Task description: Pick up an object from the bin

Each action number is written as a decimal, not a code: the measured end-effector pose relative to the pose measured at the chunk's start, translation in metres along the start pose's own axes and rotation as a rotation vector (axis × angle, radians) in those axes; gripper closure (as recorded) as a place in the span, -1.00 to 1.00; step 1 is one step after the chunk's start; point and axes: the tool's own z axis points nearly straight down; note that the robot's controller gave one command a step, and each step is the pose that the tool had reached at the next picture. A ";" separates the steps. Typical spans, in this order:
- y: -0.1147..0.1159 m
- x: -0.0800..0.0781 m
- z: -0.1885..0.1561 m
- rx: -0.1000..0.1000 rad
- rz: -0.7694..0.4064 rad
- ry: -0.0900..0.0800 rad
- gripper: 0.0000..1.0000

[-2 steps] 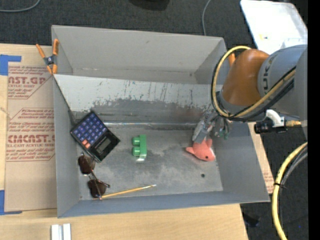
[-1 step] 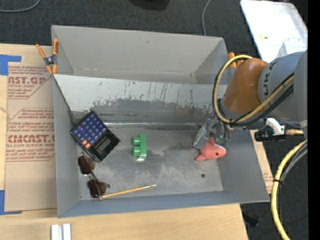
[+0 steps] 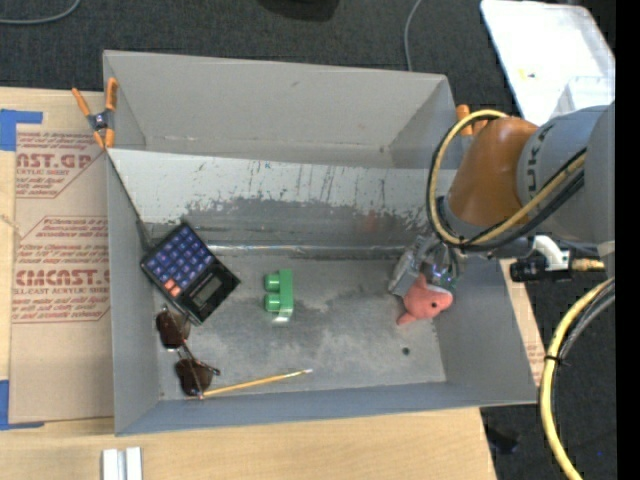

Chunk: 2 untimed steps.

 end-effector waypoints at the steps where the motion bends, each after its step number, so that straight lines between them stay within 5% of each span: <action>1: -0.004 0.007 -0.016 0.004 -0.031 0.007 1.00; 2: -0.031 0.039 -0.011 0.001 -0.207 0.000 1.00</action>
Offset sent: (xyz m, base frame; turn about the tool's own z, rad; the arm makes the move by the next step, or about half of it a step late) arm -0.0626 -0.0138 -0.0014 -0.2251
